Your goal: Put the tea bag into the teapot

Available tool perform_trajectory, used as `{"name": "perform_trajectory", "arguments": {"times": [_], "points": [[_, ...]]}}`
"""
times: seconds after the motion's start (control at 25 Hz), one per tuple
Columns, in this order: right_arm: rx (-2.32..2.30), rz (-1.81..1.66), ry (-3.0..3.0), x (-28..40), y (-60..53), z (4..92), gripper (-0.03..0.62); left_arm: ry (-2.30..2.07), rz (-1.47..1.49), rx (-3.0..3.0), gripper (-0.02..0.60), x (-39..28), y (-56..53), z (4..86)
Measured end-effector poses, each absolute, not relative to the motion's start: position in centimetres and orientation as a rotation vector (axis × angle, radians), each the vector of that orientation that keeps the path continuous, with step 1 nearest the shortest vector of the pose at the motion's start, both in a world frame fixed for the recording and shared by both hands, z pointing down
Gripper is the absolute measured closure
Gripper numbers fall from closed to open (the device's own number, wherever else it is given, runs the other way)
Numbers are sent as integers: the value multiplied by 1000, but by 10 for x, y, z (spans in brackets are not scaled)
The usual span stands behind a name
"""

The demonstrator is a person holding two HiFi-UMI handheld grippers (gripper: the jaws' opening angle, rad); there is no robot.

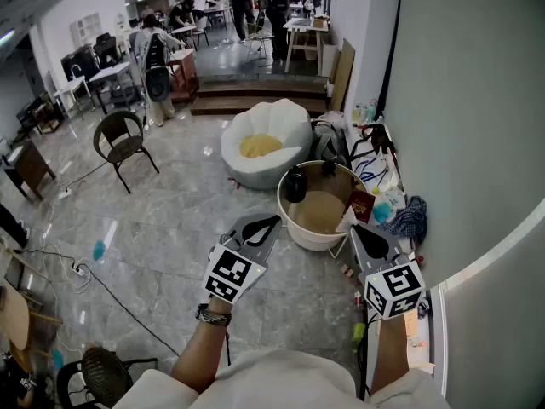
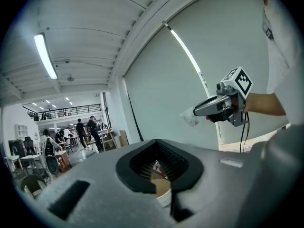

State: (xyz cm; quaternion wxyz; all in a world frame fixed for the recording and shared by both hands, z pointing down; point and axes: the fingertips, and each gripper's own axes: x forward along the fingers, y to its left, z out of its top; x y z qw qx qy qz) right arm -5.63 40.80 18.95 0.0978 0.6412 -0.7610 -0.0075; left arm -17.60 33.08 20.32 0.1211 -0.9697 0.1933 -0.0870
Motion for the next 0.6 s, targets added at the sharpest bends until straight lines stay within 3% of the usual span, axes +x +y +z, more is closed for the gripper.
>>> {"name": "perform_trajectory", "arguments": {"times": [0.6], "points": [[1864,-11,-2283,-18,419,195,588,615,-285,-2833,575,-143,345,212]]}}
